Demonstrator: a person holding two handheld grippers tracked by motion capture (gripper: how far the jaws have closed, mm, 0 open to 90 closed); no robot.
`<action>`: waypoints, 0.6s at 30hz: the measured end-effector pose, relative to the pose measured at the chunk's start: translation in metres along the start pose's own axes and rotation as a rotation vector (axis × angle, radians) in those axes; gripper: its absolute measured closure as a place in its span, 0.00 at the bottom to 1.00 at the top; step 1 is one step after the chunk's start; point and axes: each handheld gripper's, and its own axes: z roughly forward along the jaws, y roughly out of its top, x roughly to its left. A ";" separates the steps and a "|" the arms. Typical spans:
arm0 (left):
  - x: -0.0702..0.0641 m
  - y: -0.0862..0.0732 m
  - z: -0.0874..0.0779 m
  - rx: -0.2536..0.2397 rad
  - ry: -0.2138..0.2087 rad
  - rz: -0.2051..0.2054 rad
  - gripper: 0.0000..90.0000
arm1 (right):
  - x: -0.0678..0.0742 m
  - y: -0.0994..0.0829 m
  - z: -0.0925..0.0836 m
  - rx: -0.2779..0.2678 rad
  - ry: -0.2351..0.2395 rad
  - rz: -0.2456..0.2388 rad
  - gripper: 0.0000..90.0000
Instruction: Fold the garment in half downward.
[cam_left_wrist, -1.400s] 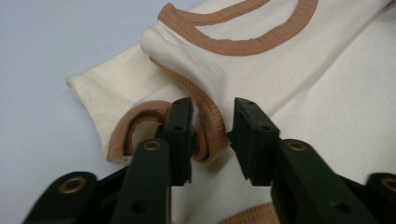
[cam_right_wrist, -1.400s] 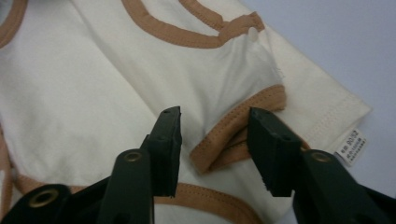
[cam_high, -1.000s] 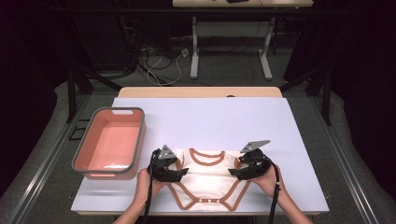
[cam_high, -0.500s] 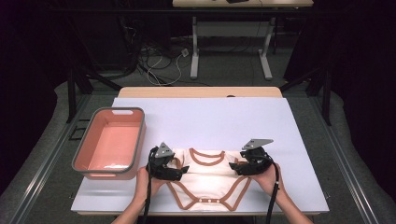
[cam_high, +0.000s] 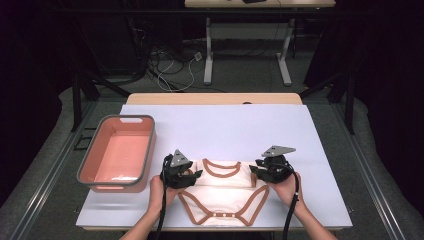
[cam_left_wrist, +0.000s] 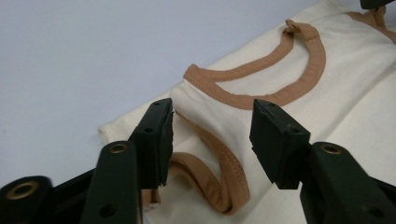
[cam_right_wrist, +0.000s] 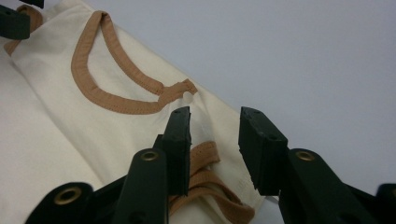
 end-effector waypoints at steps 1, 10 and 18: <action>0.000 0.001 0.000 -0.002 0.009 0.004 0.58 | 0.000 0.000 0.002 -0.001 0.002 -0.005 0.72; 0.008 0.012 0.010 0.003 0.021 -0.006 0.60 | 0.008 0.003 0.014 0.025 -0.004 -0.036 0.73; 0.009 0.011 0.034 0.081 0.008 -0.005 0.52 | 0.005 0.001 0.022 0.078 0.022 0.000 0.67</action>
